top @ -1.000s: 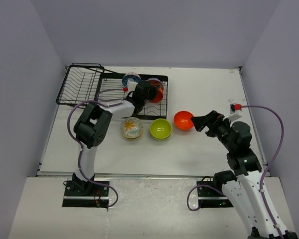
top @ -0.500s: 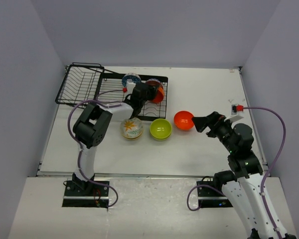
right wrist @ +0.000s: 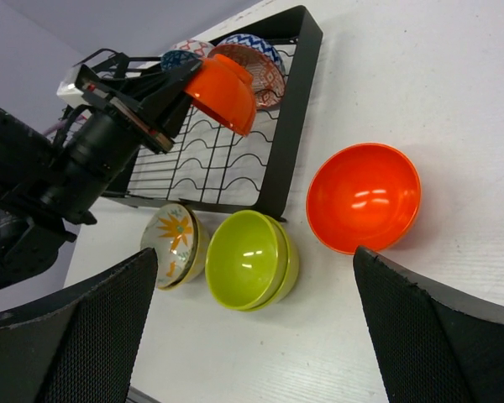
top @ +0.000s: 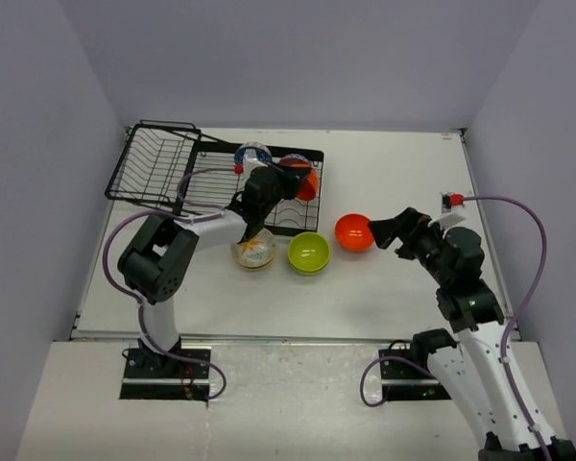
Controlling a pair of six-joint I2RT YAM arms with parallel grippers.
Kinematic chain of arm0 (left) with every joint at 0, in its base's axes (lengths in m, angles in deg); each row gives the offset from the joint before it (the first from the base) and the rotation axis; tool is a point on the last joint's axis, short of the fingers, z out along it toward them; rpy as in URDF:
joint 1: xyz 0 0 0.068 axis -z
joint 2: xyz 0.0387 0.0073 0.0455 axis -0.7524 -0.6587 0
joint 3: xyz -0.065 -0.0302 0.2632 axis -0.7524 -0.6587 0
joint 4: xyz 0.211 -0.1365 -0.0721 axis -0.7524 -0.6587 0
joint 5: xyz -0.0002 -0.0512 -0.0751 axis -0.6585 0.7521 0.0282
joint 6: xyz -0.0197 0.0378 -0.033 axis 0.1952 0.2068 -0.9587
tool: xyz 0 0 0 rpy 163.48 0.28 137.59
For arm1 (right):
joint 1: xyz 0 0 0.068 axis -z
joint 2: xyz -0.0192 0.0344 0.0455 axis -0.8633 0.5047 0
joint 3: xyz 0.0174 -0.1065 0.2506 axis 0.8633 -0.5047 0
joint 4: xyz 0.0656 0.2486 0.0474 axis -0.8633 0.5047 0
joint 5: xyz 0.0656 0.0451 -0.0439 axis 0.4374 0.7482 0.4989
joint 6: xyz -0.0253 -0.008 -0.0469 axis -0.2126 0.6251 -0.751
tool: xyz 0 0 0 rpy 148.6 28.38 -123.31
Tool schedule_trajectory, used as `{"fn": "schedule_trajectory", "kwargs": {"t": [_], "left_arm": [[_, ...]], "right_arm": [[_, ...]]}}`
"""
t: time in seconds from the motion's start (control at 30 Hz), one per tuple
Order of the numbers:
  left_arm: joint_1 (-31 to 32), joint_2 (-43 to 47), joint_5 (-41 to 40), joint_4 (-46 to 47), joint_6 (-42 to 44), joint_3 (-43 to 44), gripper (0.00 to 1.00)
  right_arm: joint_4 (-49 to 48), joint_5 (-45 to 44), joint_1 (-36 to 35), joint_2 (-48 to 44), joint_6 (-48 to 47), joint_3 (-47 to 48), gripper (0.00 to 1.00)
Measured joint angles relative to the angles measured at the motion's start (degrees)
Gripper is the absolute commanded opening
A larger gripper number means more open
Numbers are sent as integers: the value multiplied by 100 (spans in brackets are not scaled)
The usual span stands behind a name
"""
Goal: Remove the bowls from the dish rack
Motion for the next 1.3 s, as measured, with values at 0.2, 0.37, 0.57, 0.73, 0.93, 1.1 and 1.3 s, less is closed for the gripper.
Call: {"fn": "schedule_trajectory", "kwargs": {"t": [0.2, 0.37, 0.57, 0.73, 0.93, 1.1, 1.3], "left_arm": [[-4, 94, 734, -216, 1552, 426, 0], [243, 361, 1923, -942, 4391, 1292, 0], [1792, 1670, 1810, -2345, 7871, 308, 0], [2529, 1891, 1873, -3718, 9219, -293, 0], [2999, 2063, 1731, -4752, 10207, -391, 0], [3580, 2385, 1652, -4999, 10725, -291, 0], [3823, 2334, 1381, -5307, 10968, 144, 0]], "right_arm": [[122, -105, 2, 389, -116, 393, 99], [603, -551, 11, 415, -216, 1228, 99], [1333, -658, 28, 306, -688, 2463, 99], [1832, -289, -251, 1510, -1217, 3346, 99], [2822, -66, -1235, 2837, -1639, 3346, 93], [3294, -70, -1764, 3185, -1722, 3342, 85], [3442, -258, -2194, 3458, -1742, 3209, 59]]}}
